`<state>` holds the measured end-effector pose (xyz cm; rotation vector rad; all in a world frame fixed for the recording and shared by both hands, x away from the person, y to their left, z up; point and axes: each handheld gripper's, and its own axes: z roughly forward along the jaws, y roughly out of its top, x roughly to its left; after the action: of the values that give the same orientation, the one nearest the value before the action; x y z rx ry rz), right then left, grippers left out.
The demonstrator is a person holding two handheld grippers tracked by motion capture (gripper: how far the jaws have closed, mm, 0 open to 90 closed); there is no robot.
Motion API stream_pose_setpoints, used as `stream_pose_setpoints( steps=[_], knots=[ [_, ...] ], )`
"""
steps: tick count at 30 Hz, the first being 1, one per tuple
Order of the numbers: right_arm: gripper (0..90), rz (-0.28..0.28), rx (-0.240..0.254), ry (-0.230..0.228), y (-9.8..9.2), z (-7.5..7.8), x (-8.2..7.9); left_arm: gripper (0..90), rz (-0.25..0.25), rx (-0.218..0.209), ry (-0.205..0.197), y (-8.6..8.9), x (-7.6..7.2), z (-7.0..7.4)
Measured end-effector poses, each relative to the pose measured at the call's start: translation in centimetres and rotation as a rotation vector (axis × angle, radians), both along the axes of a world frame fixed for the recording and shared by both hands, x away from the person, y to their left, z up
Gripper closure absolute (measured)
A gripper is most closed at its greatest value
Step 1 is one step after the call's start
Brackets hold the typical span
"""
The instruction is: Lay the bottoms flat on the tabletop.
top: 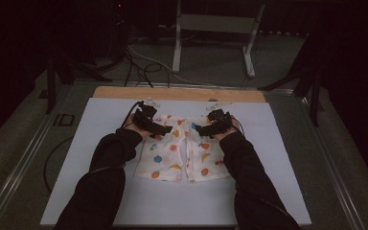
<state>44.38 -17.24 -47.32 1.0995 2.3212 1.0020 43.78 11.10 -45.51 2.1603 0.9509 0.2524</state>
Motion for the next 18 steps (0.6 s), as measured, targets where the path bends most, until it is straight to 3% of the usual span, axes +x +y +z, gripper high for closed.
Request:
stream_pose_setpoints(
  steps=[12,18],
  knots=[
    [8.6,0.033,0.026,-0.002,-1.6,0.0,-2.6,0.3,-0.031,-0.034,-0.015,2.5,-3.1,-0.3],
    [8.6,0.039,0.0,-0.027,-1.8,-0.2,-4.0,0.3,-0.039,-0.037,-0.018,3.6,-4.5,-1.1]
  ],
)
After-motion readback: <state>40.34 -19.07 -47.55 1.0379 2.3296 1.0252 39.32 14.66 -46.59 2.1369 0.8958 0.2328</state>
